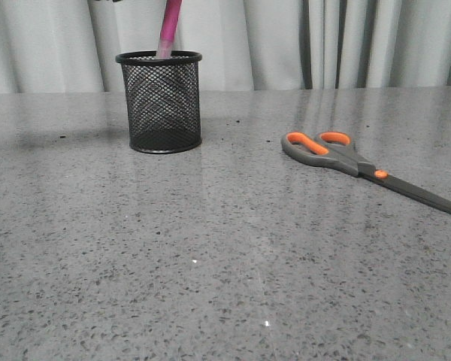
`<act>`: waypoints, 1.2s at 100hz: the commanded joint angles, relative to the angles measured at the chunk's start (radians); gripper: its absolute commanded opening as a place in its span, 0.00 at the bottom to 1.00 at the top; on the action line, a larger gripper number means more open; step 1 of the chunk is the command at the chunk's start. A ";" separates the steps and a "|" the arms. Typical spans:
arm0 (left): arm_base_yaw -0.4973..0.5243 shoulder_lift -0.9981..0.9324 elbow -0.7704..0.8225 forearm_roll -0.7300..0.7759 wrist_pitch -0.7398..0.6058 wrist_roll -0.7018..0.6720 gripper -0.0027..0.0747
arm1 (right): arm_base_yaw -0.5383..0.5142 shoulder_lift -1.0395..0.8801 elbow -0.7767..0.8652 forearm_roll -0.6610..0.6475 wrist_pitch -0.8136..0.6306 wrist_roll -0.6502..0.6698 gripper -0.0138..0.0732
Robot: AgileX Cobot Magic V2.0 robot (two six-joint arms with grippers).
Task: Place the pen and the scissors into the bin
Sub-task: 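Lift the pink marker with the left gripper and drop it into the mesh cup, then lower the right gripper onto the scissors handles and close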
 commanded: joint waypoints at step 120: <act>-0.068 -1.067 0.168 0.328 0.016 -0.242 0.04 | 0.248 1.185 -1.149 -0.152 0.757 -0.130 0.57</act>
